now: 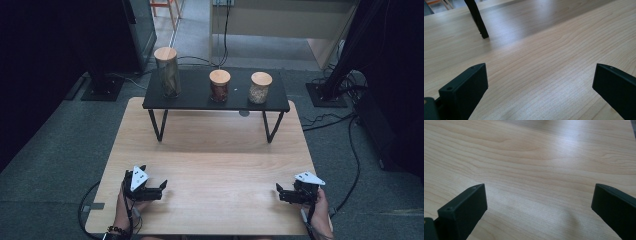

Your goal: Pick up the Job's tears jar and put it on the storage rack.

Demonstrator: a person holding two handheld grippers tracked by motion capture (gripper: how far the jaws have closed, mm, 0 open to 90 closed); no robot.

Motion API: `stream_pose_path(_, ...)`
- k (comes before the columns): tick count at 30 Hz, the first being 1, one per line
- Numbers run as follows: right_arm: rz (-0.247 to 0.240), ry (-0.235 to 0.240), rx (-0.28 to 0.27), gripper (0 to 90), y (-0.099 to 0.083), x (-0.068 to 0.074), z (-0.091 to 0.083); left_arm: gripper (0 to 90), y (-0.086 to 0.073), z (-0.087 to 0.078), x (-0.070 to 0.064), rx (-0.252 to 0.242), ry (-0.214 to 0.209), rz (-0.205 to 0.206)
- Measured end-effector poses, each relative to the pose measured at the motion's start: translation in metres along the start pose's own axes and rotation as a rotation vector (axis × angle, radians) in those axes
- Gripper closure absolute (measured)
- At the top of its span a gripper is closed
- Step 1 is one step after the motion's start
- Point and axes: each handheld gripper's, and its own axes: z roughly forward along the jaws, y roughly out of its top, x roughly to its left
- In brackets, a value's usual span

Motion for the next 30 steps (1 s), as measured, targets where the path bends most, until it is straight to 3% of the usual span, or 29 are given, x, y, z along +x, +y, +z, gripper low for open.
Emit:
stream_pose_path(9,-0.005,-0.007,-0.014,0.0,-0.004,0.004,-0.001,0.0,0.0,-0.001,-0.001,-0.001,0.004,0.003)
stream_pose_path(19,-0.046,-0.026,-0.011,0.0,-0.005,0.012,-0.001,0.0,-0.001,-0.001,-0.002,-0.001,0.007,-0.002)
stream_pose_path(30,-0.037,-0.015,-0.006,0.0,-0.004,0.01,0.0,0.0,0.0,-0.001,-0.001,0.003,0.008,-0.011)
